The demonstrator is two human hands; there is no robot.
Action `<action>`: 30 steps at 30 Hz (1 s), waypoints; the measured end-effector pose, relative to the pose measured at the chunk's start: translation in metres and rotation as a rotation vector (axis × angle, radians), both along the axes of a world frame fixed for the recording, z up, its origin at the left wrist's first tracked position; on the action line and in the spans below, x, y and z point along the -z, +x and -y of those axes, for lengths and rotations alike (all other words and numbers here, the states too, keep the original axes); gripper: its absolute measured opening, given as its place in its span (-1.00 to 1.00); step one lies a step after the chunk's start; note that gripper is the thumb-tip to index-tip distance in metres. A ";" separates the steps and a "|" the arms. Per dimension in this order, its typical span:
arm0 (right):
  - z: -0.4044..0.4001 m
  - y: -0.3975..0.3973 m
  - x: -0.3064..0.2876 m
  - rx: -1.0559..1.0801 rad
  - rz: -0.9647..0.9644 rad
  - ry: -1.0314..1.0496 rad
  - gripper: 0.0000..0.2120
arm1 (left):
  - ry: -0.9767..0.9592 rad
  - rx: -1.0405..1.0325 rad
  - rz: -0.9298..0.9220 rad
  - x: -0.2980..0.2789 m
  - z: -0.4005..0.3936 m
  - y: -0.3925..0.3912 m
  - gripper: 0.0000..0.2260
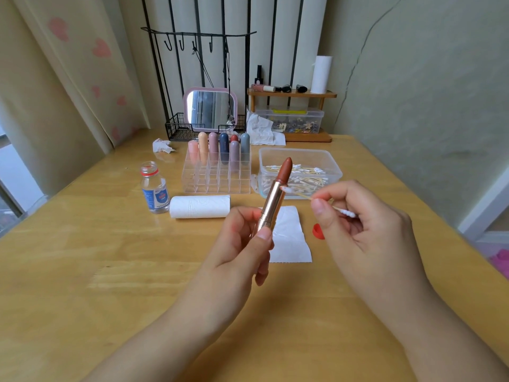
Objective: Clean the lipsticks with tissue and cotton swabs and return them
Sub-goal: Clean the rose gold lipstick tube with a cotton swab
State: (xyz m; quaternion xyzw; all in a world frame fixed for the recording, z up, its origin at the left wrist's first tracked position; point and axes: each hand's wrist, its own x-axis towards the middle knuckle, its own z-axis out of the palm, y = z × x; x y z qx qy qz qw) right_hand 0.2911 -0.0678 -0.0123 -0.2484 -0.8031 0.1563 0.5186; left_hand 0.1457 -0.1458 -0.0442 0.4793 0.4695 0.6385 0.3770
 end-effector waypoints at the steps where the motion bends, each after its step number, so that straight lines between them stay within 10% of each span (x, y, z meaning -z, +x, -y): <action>1: 0.000 0.000 0.001 0.001 0.005 0.005 -0.89 | 0.004 0.002 -0.002 0.000 0.000 0.001 -0.84; 30: 0.005 -0.004 -0.002 0.002 0.016 0.078 -0.87 | 0.062 -0.034 -0.044 0.000 0.002 0.006 -0.85</action>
